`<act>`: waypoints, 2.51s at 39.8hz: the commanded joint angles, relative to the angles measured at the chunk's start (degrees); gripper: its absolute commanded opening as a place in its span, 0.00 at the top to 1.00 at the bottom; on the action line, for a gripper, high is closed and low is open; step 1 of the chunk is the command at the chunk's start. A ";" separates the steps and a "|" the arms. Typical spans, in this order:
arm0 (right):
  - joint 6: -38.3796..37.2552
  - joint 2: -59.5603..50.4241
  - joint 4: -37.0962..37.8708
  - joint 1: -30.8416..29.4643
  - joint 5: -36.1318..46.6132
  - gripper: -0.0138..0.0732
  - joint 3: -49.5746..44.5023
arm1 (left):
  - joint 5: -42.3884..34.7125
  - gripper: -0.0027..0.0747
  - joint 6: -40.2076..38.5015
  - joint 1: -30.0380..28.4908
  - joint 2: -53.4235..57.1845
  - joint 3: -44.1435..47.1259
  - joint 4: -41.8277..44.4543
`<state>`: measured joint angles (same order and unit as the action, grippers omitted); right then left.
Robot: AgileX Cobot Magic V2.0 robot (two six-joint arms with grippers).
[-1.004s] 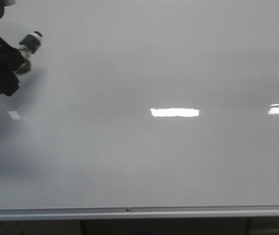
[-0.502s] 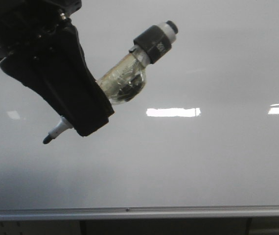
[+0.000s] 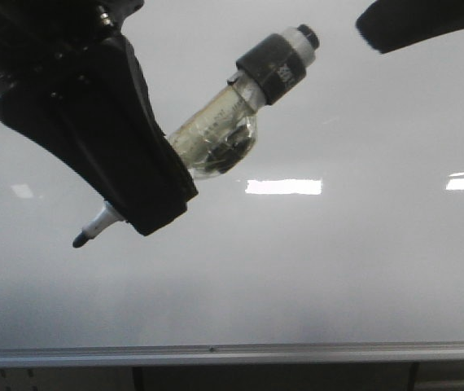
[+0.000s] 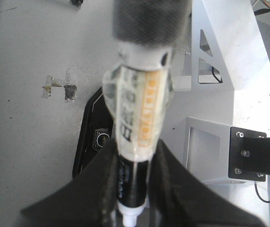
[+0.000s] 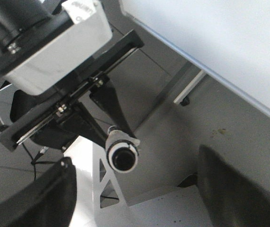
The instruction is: Write number 0 on whiteboard
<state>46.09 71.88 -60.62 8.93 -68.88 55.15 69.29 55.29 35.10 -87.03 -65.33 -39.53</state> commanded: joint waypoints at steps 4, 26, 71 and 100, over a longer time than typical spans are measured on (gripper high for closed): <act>1.45 3.07 -4.86 7.27 2.35 0.19 2.75 | 1.01 0.99 0.15 0.37 2.41 -1.77 -3.71; 1.45 5.96 -4.86 11.64 3.63 0.83 2.75 | 1.01 0.99 0.15 0.37 2.41 -1.77 -3.70; -18.55 5.64 27.45 8.18 0.92 0.92 7.57 | 0.88 0.40 0.15 0.37 2.41 -1.77 -7.14; -39.30 5.68 55.55 3.55 12.14 0.91 29.93 | 1.13 0.99 0.15 0.37 2.41 -1.77 -7.14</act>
<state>9.75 77.46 -8.06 12.92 -57.92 78.89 69.64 55.51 35.10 -87.00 -65.42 -43.34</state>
